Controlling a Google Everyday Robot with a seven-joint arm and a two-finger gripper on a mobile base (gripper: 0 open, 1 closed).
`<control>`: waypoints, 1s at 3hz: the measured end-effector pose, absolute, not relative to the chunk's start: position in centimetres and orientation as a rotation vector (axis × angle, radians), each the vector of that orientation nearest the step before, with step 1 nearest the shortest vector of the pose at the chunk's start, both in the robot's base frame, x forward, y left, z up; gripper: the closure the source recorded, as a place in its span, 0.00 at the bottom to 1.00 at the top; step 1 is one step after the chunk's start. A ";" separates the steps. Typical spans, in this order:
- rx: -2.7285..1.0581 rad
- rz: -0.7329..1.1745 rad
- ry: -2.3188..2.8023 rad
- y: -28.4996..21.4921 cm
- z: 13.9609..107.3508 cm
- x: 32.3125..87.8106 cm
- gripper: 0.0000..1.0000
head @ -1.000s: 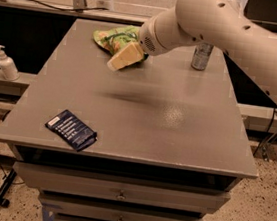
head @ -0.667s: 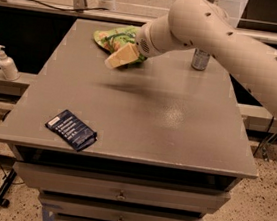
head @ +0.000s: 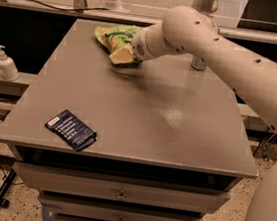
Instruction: Move green rice chip bag near rxbar blueberry
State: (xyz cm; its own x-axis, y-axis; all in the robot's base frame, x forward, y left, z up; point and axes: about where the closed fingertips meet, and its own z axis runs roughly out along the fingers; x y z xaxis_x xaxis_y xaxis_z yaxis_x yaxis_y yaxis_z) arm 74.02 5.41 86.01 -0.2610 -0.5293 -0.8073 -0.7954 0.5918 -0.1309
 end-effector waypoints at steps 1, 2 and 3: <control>-1.078 0.354 1.929 5.0 85.9 73.8 0.64; -1.126 0.286 1.901 4.0 86.9 72.6 0.88; -1.202 0.254 1.838 3.3 89.3 70.1 1.00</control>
Offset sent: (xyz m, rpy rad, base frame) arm -0.0295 -0.0296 0.0294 -0.1430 -0.1287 0.0352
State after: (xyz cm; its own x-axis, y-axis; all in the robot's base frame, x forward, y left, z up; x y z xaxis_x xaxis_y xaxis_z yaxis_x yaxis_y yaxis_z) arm 70.10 3.34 89.30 -0.1252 -0.6298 -0.7666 -0.8143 0.5067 -0.2832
